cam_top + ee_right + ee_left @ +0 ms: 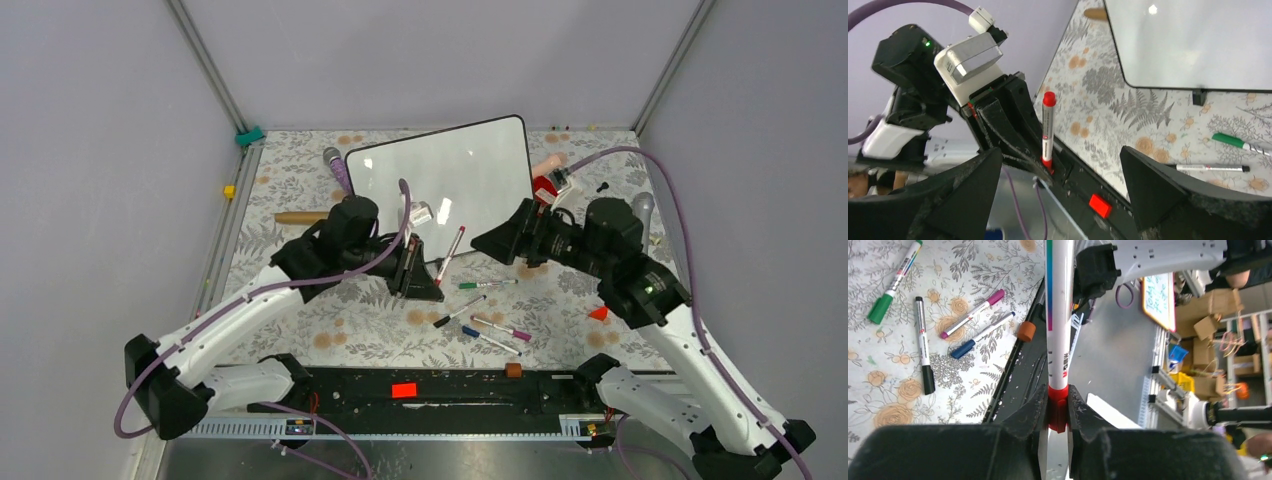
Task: Write a sentence on the whiteboard
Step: Pass from the left arm to the right
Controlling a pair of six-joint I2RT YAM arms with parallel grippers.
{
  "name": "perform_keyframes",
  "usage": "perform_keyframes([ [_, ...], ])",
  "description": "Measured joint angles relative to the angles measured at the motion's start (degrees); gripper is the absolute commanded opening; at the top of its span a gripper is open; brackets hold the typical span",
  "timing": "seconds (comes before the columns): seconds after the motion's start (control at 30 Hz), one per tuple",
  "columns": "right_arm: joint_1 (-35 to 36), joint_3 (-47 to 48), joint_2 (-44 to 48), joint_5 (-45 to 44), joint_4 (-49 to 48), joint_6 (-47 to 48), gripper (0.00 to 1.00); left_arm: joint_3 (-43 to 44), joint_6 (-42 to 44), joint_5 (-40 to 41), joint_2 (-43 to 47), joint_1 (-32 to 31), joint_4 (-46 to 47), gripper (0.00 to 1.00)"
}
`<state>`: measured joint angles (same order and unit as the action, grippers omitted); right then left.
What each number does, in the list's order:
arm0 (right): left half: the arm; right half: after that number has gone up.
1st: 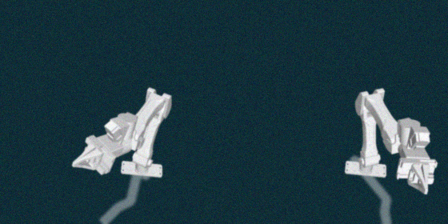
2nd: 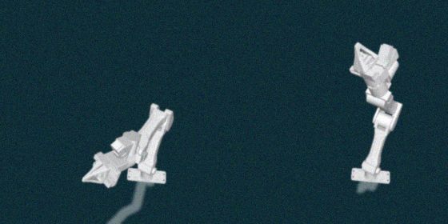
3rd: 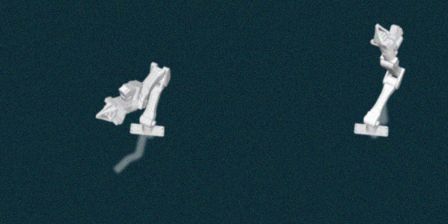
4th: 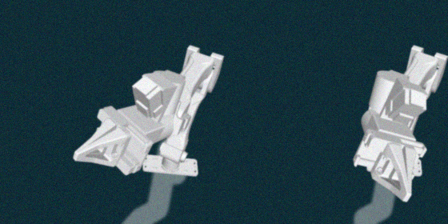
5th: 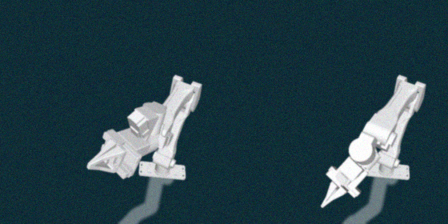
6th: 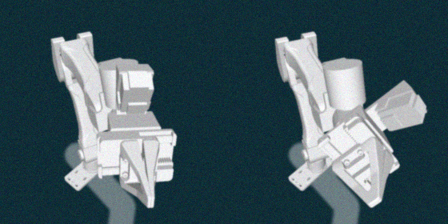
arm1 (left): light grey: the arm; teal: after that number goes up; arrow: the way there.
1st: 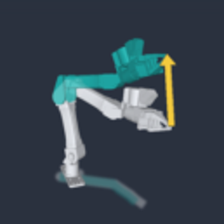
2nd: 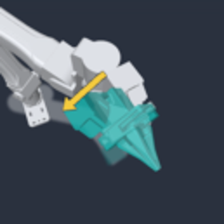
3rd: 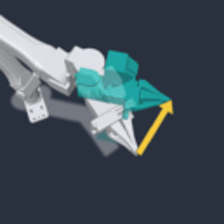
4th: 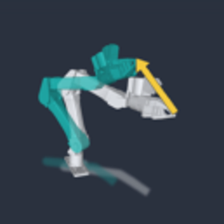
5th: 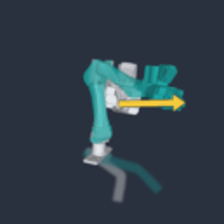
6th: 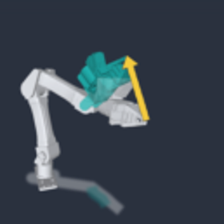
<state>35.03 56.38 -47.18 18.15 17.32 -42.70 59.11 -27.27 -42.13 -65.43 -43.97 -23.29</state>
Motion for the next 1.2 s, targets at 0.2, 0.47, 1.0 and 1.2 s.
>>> perform_keyframes([
  [0.2, -6.34, 13.99, -7.54, 17.57, 16.5, 8.15, 0.96, -1.64, 12.55, -1.25, 7.85, -2.05, -6.14, 0.0],
  [0.47, -6.43, 22.05, -18.27, 29.97, 26.84, 13.53, 0.73, 0.04, 20.41, -1.11, 6.86, -4.57, -12.63, 0.0],
  [1.0, 3.02, 27.06, -26.51, 34.01, 34.12, 16.83, 0.41, 6.91, 22.32, 2.38, 0.79, -10.01, -16.0, 0.0],
  [1.2, 3.45, 27.02, -26.67, 31.76, 37.55, 19.54, 0.0, 8.15, 21.92, 2.25, 0.37, -11.02, -17.86, 0.0],
])
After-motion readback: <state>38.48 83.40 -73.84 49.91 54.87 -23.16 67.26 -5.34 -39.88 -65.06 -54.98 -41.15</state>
